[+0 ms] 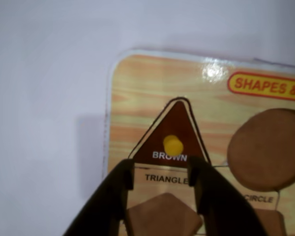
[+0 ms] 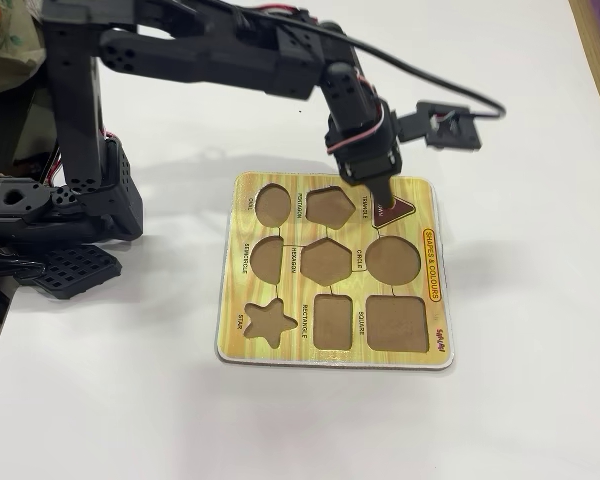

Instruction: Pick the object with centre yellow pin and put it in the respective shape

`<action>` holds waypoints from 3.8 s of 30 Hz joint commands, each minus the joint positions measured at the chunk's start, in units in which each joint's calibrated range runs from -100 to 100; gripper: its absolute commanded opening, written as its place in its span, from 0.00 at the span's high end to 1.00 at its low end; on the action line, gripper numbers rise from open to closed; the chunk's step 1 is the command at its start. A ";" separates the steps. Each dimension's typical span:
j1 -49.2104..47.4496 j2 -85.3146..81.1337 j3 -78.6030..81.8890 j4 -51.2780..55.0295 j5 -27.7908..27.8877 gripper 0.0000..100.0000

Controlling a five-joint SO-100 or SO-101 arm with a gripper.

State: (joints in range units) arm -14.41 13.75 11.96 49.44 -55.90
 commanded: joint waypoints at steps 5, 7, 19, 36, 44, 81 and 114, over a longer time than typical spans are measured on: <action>0.44 -17.09 8.81 -0.52 -0.11 0.87; 0.73 -21.86 12.41 -0.52 -0.16 0.87; 1.81 -47.55 29.32 -0.61 -0.16 0.87; 4.05 -76.34 45.77 -0.61 -0.16 0.87; 11.77 -88.98 54.50 -0.61 -0.16 0.87; 13.82 -107.72 86.87 0.43 -0.01 0.87; 13.72 -108.56 86.87 23.94 0.46 0.87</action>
State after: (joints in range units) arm -1.22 -95.79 98.38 72.49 -55.69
